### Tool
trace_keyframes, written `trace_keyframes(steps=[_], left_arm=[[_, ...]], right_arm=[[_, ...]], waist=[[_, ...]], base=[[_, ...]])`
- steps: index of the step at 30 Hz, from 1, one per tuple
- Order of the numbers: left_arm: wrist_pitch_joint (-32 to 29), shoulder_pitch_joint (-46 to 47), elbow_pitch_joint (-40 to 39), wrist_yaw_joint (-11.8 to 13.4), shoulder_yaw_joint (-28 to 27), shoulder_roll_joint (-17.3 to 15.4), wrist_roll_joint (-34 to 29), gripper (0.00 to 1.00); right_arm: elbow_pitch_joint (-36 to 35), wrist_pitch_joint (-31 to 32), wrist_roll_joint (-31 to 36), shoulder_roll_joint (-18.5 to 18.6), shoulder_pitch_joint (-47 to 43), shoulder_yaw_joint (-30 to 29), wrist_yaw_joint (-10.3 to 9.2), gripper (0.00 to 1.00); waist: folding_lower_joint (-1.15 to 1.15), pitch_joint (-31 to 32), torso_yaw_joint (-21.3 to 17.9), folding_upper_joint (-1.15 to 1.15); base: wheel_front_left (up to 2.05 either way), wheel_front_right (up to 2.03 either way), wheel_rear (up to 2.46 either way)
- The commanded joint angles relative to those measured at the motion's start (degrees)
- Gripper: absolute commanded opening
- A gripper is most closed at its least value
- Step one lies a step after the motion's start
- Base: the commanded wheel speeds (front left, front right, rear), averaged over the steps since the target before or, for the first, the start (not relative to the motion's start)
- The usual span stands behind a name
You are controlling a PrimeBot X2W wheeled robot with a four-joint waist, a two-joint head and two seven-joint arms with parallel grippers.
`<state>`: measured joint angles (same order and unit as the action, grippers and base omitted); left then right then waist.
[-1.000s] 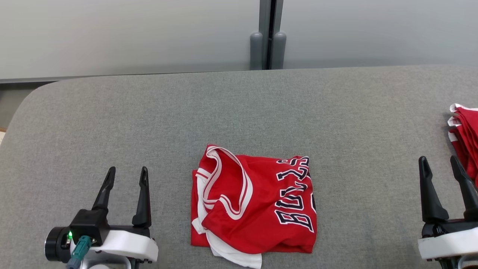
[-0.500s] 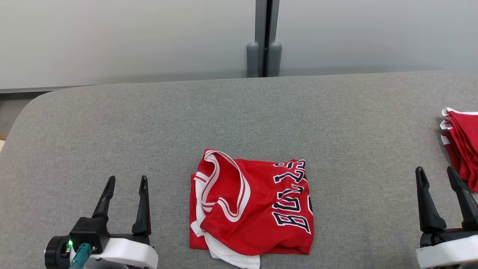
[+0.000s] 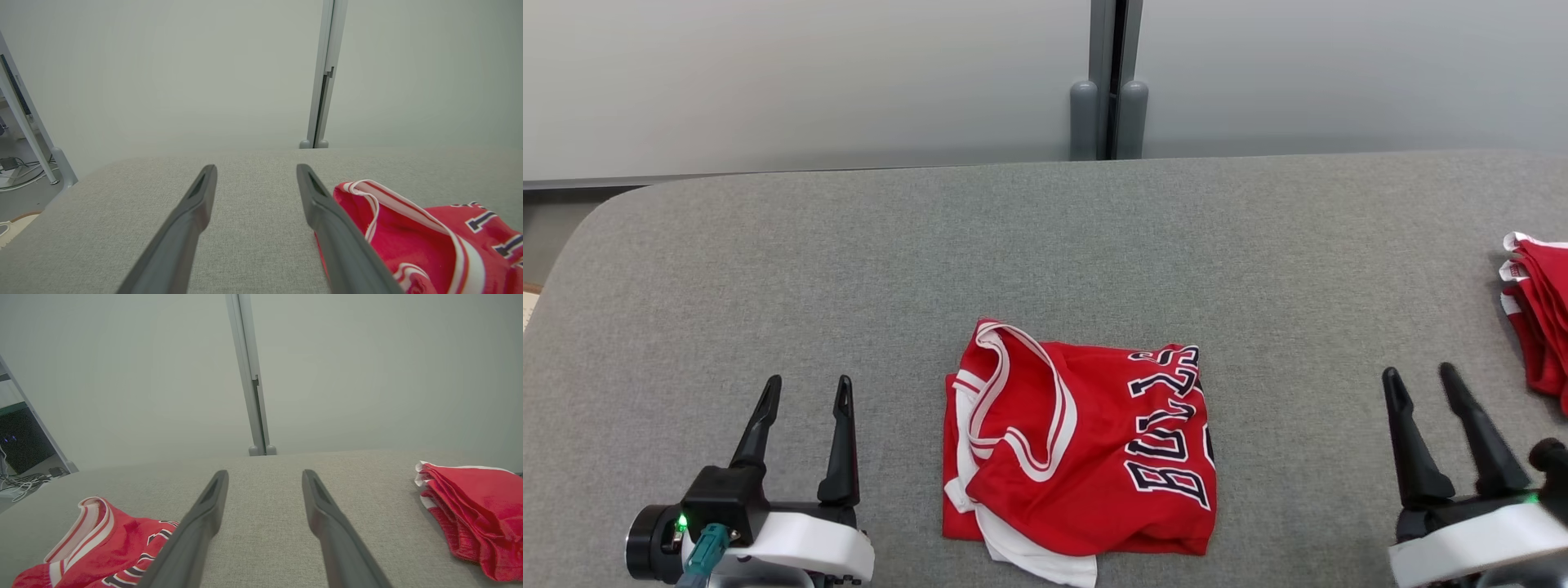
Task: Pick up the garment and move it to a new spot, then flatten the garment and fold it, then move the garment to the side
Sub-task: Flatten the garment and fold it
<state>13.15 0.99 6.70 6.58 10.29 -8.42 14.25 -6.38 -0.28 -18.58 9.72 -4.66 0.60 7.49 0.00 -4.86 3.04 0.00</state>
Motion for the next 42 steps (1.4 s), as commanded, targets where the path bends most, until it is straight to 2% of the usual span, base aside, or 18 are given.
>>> trace_keyframes(steps=[1, 6, 7, 13, 16, 17, 23, 29, 36, 42], left_arm=[[0.31, 1.11, 0.01, 0.06, 0.13, -0.27, 0.42, 1.0], [0.48, 2.72, 0.19, -0.27, 0.95, 0.26, 0.33, 1.0], [0.48, 2.72, 0.19, -0.27, 0.95, 0.26, 0.33, 1.0], [0.95, 5.26, 0.82, -0.46, 2.18, 1.13, -0.13, 1.0], [1.25, 6.4, 1.48, -0.82, 2.85, 1.78, -0.18, 1.0], [1.54, 7.28, 1.93, -0.94, 3.3, 2.35, -0.15, 1.0], [1.95, 8.96, 3.14, -1.16, 4.05, 3.28, -0.03, 1.0], [2.09, 10.36, 3.72, -1.46, 4.11, 3.82, -0.33, 1.0], [2.08, 10.82, 3.03, -1.74, 3.42, 4.26, -0.73, 1.0], [2.09, 10.95, 2.53, -1.75, 2.64, 4.57, -0.88, 1.0]], right_arm=[[0.42, 0.86, -0.48, -0.02, 0.74, 1.5, 0.0, 0.0], [3.06, 1.95, -1.69, 0.14, 3.92, 9.73, 0.0, 0.0], [3.06, 1.95, -1.69, 0.14, 3.92, 9.73, 0.0, 0.0], [9.55, 3.15, -5.09, -1.44, 10.57, 26.21, 0.0, 0.0], [14.21, 3.3, -7.06, -2.52, 14.55, 33.14, 0.0, 0.0], [18.05, 3.73, -7.8, -2.99, 17.01, 35.91, 0.0, 0.0], [27.72, 5.1, -8.0, -4.16, 22.15, 38.63, 0.0, 0.0], [32.67, 5.43, -9.57, -5.48, 25.68, 43.63, 0.0, 0.0], [35.34, 6.45, -14.35, -6.04, 28.37, 52.05, 0.01, 0.0], [33.53, 6.58, -19.87, -3.94, 30.21, 57.9, 0.03, 0.0]], waist=[[0.0, -0.2, 0.24, 0.0], [0.0, -1.22, 1.4, 0.0], [0.0, -1.22, 1.4, 0.0], [0.0, -3.2, 4.04, 0.0], [0.0, -4.3, 5.51, 0.0], [0.0, -5.04, 6.5, 0.0], [0.0, -6.5, 8.08, 0.0], [0.0, -7.47, 8.59, 0.0], [0.0, -8.39, 8.87, 0.0], [0.0, -9.1, 8.78, 0.0]], base=[[0.0, 0.0, 0.0], [0.0, 0.0, 0.0], [0.0, 0.0, 0.0], [0.0, 0.0, 0.0], [0.0, 0.0, 0.0], [0.0, 0.0, 0.0], [0.0, 0.0, 0.0], [0.0, 0.0, 0.0], [0.0, 0.0, 0.0], [0.0, 0.0, 0.0]])
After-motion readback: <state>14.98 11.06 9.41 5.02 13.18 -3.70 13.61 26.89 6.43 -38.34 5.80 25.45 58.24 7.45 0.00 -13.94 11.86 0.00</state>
